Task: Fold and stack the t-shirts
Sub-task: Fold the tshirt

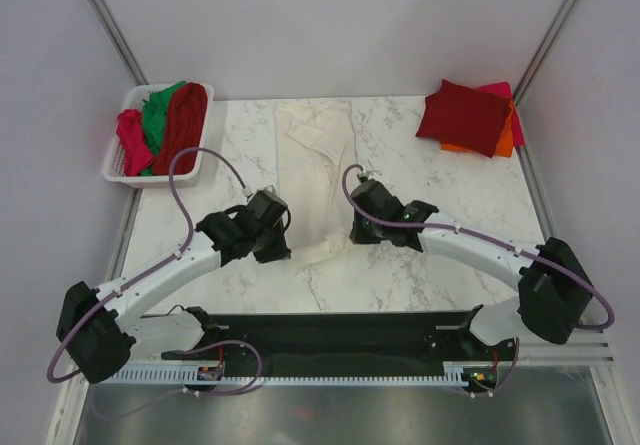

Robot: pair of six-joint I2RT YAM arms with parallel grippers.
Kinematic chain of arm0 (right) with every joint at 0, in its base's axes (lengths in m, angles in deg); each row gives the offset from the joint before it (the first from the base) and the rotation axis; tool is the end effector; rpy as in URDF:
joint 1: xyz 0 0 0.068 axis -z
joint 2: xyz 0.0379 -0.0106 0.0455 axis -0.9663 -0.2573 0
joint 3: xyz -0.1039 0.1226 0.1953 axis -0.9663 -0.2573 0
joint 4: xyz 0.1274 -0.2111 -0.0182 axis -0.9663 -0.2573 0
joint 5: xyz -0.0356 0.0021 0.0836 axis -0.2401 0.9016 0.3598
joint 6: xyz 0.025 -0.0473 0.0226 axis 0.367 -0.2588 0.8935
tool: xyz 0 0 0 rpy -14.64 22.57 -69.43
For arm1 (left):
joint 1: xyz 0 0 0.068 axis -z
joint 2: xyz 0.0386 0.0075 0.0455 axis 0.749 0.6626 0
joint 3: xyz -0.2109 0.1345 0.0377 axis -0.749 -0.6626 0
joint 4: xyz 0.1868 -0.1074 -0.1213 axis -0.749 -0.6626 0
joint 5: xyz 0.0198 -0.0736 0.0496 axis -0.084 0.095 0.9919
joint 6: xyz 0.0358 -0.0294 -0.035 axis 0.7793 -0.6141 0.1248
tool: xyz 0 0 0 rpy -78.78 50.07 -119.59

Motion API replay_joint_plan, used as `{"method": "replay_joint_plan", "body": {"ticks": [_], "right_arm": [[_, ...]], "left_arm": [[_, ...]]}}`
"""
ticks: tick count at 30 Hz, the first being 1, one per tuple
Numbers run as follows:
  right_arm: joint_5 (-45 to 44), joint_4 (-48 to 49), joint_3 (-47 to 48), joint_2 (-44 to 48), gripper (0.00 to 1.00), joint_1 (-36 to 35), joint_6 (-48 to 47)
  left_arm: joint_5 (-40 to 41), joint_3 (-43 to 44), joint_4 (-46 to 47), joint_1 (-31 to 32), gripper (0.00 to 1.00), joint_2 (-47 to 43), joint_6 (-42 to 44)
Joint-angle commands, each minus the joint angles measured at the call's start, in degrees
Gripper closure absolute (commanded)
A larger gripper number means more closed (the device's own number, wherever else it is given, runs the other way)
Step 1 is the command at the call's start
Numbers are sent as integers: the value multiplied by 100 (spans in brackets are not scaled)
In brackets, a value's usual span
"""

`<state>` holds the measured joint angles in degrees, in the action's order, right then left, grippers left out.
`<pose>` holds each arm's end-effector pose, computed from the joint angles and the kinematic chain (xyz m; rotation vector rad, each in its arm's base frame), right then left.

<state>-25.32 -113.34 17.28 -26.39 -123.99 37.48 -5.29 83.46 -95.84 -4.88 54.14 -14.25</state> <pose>0.1862 0.2039 0.2049 -0.0699 2.5549 0.4714 0.1516 -0.1398 0.2256 -0.2352 2.6711 -0.4714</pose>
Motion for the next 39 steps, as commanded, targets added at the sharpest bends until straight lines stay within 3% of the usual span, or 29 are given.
{"method": "replay_joint_plan", "body": {"ticks": [1,8,11,16,35,37,39], "right_arm": [[-329,-402,960,-337,100,380,-785],[-13,-676,2252,-1171,97,996,-1270],[58,-676,2482,-1374,96,1163,-1332],[225,-685,2939,-1963,96,1445,-1402],[665,-896,5197,-4124,96,2183,-1639],[743,-913,5417,-4336,93,2254,-1666],[770,-974,5821,-4678,66,2332,-1718]], "left_arm": [[408,666,-116,-265,97,374,653],[-40,1940,50,-1477,98,1542,1559],[-163,2458,94,-1715,98,2193,1788],[-330,3145,130,-1883,98,3194,2025],[-348,5175,-63,-2516,98,5059,2439],[-235,5343,-116,-2533,98,5322,2456],[-216,5597,-143,-2586,94,5489,2482]]}}
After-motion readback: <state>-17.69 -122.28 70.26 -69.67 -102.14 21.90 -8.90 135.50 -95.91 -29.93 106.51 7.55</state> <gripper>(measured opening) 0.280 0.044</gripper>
